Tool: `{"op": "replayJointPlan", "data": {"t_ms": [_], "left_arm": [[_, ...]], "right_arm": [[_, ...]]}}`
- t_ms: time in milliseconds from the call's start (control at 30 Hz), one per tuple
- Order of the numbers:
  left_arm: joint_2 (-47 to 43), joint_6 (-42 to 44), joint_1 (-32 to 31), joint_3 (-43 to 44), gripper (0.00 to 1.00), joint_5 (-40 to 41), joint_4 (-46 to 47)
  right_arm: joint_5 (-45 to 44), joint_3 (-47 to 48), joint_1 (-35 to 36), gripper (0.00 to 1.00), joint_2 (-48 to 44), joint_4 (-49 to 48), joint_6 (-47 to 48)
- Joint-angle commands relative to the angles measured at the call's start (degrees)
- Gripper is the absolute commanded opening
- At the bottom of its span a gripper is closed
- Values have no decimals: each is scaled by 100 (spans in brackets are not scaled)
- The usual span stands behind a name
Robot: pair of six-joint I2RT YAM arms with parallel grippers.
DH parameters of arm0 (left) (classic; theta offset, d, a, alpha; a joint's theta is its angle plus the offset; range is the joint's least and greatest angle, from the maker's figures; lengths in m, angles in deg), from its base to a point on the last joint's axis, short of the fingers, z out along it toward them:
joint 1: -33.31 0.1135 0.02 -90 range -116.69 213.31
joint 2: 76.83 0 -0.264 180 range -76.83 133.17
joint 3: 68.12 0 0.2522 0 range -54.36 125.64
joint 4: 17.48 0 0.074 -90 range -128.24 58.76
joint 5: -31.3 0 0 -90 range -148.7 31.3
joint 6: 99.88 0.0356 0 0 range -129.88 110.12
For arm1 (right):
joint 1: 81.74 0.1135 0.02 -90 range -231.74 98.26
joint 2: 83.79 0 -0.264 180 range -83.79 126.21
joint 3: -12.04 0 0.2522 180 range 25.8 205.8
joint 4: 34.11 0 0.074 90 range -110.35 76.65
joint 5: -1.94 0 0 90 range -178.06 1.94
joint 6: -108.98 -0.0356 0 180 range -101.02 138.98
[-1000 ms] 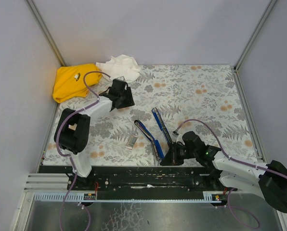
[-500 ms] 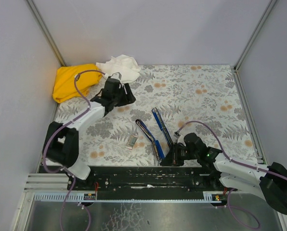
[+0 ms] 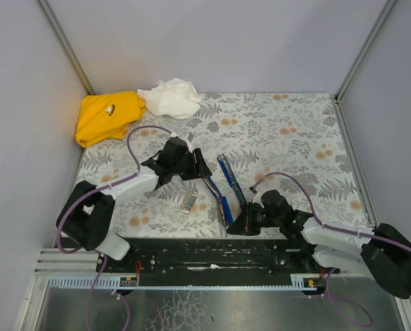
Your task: Load the staples into the stapler
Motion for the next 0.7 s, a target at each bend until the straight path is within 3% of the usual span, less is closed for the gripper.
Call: {"op": "replayJointPlan", "data": {"t_ms": [0, 200, 667], "left_arm": [[231, -292, -94, -15, 50, -354, 800], [595, -342, -117, 74, 36, -411, 1012], [1725, -205, -116, 713, 33, -366, 1139]], "right_arm": [[-176, 37, 35, 0, 228, -422, -62], [-216, 34, 35, 0, 341, -509, -62], [-357, -261, 29, 0, 294, -729, -116]]}}
